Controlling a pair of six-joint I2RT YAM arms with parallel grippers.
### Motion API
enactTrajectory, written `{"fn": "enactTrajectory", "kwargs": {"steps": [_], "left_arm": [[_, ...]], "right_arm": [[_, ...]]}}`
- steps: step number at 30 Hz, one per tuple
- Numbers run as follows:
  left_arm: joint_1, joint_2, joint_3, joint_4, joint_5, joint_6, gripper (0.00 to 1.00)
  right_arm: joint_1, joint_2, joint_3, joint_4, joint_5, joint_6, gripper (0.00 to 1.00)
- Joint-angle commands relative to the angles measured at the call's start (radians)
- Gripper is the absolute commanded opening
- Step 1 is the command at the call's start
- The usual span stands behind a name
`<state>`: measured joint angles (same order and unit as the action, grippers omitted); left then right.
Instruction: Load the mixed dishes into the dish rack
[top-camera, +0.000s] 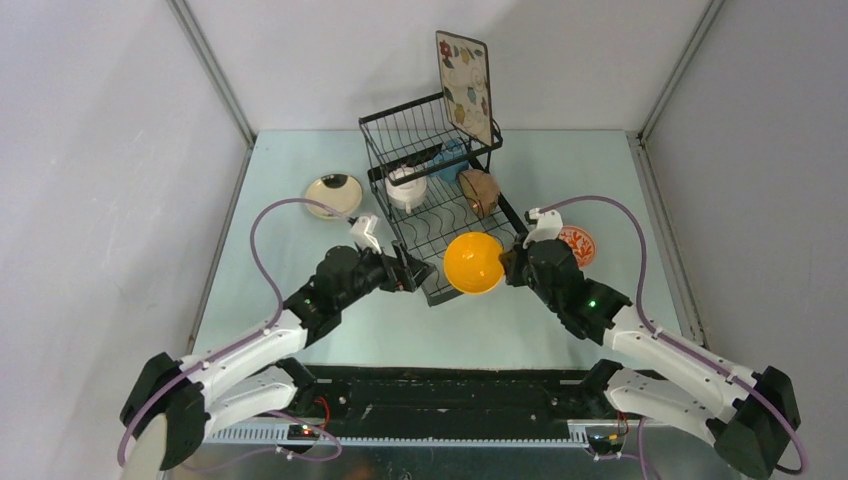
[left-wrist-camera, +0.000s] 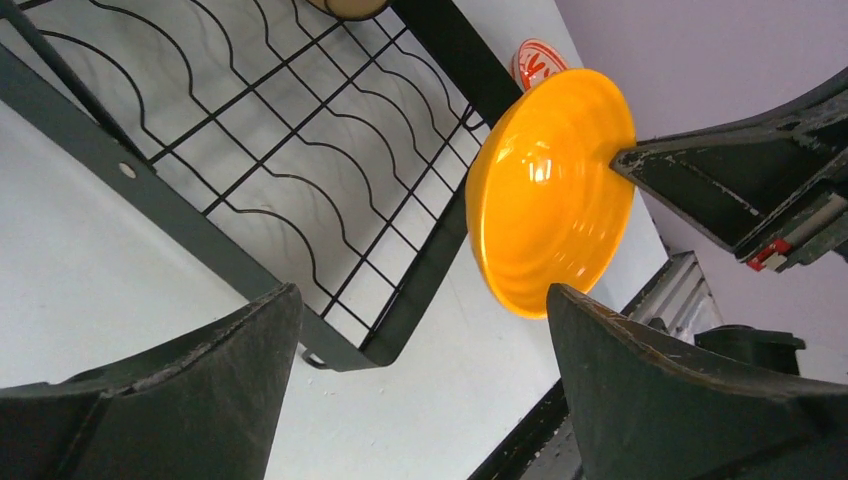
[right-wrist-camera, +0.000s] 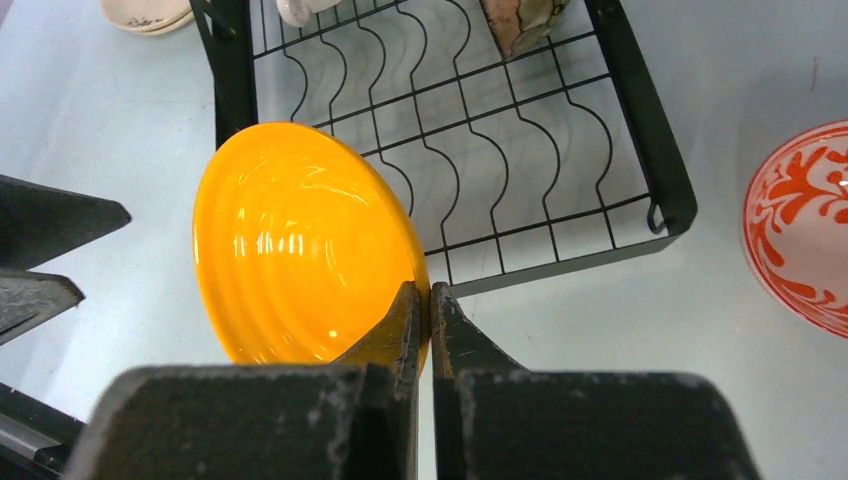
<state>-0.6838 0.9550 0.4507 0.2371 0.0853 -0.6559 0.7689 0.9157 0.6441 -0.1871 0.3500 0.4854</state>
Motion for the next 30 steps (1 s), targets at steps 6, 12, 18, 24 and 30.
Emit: {"fn": "enactTrajectory", "kwargs": {"steps": [6, 12, 18, 24, 30], "left_arm": [[0.006, 0.099, 0.080, 0.068, 0.069, -0.053, 0.94], [0.002, 0.172, 0.119, 0.078, 0.121, -0.046, 0.84], [-0.012, 0.228, 0.160, 0.055, 0.124, -0.038, 0.50], [-0.006, 0.234, 0.151, 0.063, 0.130, -0.049, 0.00], [0.042, 0.200, 0.121, 0.088, 0.176, -0.072, 0.00]], "right_arm": [[0.025, 0.019, 0.008, 0.149, -0.045, 0.004, 0.00], [0.048, 0.045, 0.008, 0.176, -0.052, 0.017, 0.00], [0.073, 0.050, 0.007, 0.219, -0.060, 0.022, 0.00], [0.071, 0.067, 0.008, 0.233, -0.112, 0.002, 0.21], [0.018, 0.045, 0.006, 0.219, -0.190, -0.003, 0.70]]}}
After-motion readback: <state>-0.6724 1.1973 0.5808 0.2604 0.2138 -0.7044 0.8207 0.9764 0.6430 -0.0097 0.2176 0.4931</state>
